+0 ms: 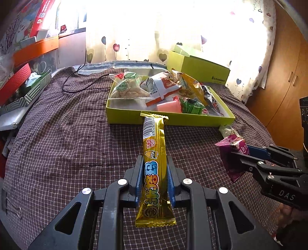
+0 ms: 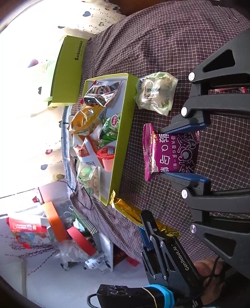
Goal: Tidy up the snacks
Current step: 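Carry the candy bar and purple bag over the tray with both tools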
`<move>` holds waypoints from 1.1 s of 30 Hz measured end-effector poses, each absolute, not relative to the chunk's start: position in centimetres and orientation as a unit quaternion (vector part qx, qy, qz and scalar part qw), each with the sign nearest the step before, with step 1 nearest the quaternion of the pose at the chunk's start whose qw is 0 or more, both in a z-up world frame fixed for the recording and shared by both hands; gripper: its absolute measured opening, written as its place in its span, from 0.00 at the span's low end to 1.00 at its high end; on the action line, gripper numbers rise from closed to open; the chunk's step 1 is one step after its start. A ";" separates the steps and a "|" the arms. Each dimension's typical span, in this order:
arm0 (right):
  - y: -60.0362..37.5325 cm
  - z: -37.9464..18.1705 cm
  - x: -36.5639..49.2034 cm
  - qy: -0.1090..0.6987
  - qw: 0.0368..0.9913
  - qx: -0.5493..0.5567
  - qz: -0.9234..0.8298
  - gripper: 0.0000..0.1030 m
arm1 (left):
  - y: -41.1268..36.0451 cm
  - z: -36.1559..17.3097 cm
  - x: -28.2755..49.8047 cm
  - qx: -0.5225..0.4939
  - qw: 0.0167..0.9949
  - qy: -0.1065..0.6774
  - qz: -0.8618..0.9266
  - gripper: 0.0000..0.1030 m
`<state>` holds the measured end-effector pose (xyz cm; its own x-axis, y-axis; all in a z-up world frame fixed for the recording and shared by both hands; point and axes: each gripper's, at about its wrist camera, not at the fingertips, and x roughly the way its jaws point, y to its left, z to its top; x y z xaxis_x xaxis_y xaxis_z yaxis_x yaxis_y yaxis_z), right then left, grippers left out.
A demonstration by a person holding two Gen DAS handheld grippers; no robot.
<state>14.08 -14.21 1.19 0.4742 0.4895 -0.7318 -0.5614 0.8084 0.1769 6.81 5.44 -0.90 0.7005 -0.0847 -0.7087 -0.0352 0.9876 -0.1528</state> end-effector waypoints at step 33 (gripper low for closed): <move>-14.9 4.8 16.5 0.369 0.876 -0.059 0.304 0.33 | 4.6 4.1 9.7 -0.060 0.941 0.333 -0.026 0.22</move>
<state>16.51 -14.90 4.82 0.5423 0.4896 -0.6828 -0.5761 0.8082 0.1219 9.73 4.61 4.12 0.7767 -0.0886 -0.6236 0.0087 0.9915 -0.1300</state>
